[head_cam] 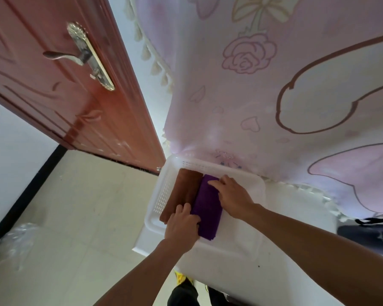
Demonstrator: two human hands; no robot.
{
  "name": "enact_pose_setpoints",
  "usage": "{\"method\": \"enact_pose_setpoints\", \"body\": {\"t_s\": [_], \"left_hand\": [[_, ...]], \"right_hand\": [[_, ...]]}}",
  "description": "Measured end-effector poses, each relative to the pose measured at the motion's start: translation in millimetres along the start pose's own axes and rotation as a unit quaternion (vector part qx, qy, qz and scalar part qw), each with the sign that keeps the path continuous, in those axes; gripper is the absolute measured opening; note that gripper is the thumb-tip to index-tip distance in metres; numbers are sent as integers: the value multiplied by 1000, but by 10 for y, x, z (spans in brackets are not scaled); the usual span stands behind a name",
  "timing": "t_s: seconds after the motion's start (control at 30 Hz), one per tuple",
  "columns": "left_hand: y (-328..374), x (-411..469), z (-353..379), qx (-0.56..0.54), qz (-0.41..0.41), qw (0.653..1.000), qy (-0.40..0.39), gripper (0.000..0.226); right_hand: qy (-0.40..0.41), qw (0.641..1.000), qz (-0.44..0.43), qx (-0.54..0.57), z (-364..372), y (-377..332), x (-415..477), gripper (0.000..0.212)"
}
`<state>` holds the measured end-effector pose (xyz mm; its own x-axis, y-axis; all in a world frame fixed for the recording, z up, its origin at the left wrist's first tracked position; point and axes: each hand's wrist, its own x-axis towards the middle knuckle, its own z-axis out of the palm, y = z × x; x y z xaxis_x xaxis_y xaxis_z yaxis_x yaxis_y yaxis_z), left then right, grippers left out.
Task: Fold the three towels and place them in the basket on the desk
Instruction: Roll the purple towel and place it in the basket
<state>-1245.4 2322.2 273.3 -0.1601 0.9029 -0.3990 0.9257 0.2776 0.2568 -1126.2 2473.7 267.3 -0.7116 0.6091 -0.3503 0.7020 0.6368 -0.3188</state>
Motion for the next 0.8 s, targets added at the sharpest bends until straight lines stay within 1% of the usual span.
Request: {"method": "enact_pose_setpoints", "body": {"t_s": [0.03,0.13,0.2,0.3,0.33,0.4,0.47,0.53,0.57,0.63,0.7,0.73,0.8], "left_hand": [[-39,2,1,1,14,1000,-5,31],[-165,-11,65,12,38,999,-13,35],[-210,-43,108,18,50,998,-16,39],[-283,-113,127,34,95,994,-37,56],[-301,-126,97,45,107,992,-53,57],[-319,-142,39,59,120,987,-86,50],[-319,-155,9,40,109,988,-105,48],[-320,-265,-38,23,95,992,-74,44],[-323,-315,-43,19,90,994,-52,42],[-327,-500,-71,7,65,998,9,37],[-389,-610,-129,-5,33,998,55,37],[-419,-685,-166,-10,8,997,74,37],[-450,-945,-213,-23,-68,992,101,36]], "right_hand": [[-22,1000,-2,-13,45,-42,61,58],[-50,998,7,-40,144,-145,238,72],[-58,996,13,-64,163,-158,314,74],[-70,994,18,-77,175,-138,356,74],[-77,994,21,-78,163,-141,354,74],[-98,992,33,-67,106,-154,339,74],[-126,991,44,-20,25,-146,345,72],[-115,992,49,26,-116,-164,276,65],[-89,994,55,38,-197,-157,247,59],[-23,997,64,24,-345,-177,107,44],[6,998,68,4,-441,-211,39,36],[13,998,56,-4,-479,-254,0,35],[30,999,-11,-18,-529,-438,-142,33]]}}
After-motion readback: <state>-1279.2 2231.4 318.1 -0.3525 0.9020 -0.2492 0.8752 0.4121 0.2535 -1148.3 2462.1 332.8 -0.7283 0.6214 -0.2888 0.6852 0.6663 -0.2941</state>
